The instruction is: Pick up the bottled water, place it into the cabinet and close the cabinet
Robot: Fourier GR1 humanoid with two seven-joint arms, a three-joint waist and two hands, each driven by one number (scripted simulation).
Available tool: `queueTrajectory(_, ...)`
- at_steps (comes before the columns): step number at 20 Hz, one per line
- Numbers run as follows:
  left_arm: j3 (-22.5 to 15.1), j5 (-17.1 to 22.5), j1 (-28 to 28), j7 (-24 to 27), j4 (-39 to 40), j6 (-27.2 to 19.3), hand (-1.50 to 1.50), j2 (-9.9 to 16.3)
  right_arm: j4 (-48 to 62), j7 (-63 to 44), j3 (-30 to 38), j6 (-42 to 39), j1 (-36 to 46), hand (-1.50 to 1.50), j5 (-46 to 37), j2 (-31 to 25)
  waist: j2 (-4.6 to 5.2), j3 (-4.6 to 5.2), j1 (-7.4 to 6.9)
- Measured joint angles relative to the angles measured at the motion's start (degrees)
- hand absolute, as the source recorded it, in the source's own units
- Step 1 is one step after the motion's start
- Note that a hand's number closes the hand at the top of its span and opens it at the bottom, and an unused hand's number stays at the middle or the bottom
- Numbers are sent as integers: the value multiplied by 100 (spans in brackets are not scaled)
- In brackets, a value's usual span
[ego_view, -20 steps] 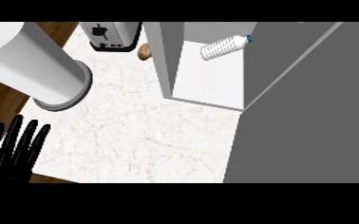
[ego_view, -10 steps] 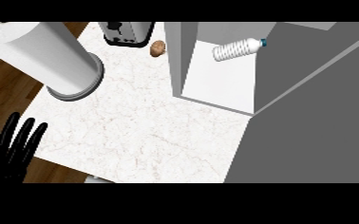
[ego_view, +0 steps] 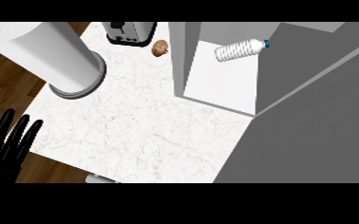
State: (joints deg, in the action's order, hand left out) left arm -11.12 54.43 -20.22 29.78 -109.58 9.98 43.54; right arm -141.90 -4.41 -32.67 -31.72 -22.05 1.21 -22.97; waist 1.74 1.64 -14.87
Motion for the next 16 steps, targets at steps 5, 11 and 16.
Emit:
queueTrajectory(5, 81, 75, 8, -27, 48, 69, -150, 57, 6, -229, -12, -129, 378, 150, 26, -60, -5, 7, 15)
queueTrajectory(11, 136, 127, 12, -20, 98, 140, -150, 71, 51, -364, -30, -259, 561, 150, 131, -16, 37, 15, 33)
queueTrajectory(16, 227, 181, 57, -32, 115, 217, -150, 137, 195, -339, -58, -360, 585, 150, 473, 61, 121, 14, -58)
